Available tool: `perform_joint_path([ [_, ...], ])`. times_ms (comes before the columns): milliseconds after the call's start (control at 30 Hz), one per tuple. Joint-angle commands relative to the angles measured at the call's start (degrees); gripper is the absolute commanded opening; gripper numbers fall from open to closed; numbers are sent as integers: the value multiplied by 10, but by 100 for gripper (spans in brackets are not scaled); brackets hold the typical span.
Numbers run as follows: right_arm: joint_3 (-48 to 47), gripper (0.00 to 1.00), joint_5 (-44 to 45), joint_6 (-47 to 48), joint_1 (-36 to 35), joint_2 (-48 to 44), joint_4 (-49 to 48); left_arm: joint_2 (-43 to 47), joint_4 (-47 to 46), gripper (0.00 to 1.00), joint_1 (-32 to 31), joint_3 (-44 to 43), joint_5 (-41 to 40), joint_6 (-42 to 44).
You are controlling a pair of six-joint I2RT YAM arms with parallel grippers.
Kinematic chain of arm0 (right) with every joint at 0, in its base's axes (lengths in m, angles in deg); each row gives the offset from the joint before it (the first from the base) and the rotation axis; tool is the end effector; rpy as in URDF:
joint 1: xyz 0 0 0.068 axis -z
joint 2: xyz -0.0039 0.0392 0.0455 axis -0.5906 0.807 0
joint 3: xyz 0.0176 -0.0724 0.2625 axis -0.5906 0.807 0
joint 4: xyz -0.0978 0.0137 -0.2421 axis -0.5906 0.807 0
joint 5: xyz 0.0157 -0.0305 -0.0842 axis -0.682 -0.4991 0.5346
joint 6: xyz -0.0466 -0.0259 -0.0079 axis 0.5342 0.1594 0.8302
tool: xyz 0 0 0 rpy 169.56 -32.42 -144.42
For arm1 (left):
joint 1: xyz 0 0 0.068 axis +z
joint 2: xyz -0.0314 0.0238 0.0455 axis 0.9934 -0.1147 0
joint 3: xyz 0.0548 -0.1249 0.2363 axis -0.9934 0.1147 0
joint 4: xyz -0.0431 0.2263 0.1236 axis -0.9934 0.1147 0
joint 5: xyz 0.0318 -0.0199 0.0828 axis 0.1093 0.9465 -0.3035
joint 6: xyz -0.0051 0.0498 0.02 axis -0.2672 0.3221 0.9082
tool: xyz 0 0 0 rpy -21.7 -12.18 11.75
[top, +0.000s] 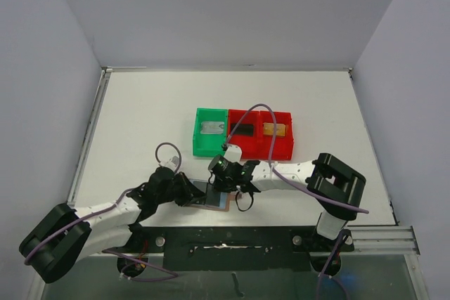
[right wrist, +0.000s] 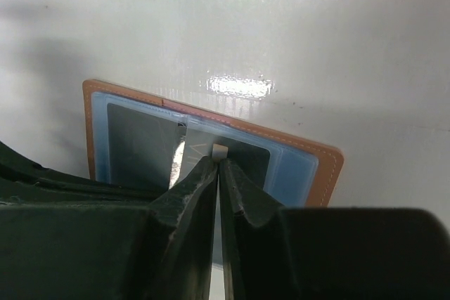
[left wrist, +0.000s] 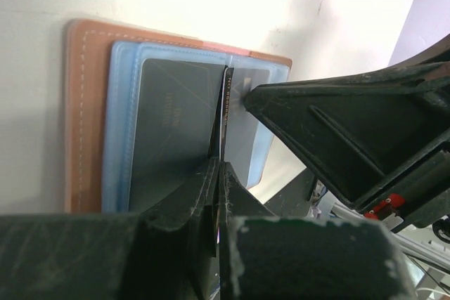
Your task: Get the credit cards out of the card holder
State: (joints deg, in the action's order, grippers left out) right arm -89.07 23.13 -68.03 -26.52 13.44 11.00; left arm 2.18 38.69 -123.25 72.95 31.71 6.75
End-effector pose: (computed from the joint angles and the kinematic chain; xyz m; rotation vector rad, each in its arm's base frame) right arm 0.1573 0.2883 0.1548 0.2187 2.6499 0.5827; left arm 0.1242 -0.1148 0.1128 -0.5090 2.4867 -1.2110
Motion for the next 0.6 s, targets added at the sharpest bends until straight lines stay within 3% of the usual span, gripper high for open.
perform_joint_path([
  [0,0,10,28,11,-8,21,76,36,40,0,8,-44,-24,32],
  [567,49,7,38,22,-7,-19,71,58,54,0,15,-36,-16,29],
])
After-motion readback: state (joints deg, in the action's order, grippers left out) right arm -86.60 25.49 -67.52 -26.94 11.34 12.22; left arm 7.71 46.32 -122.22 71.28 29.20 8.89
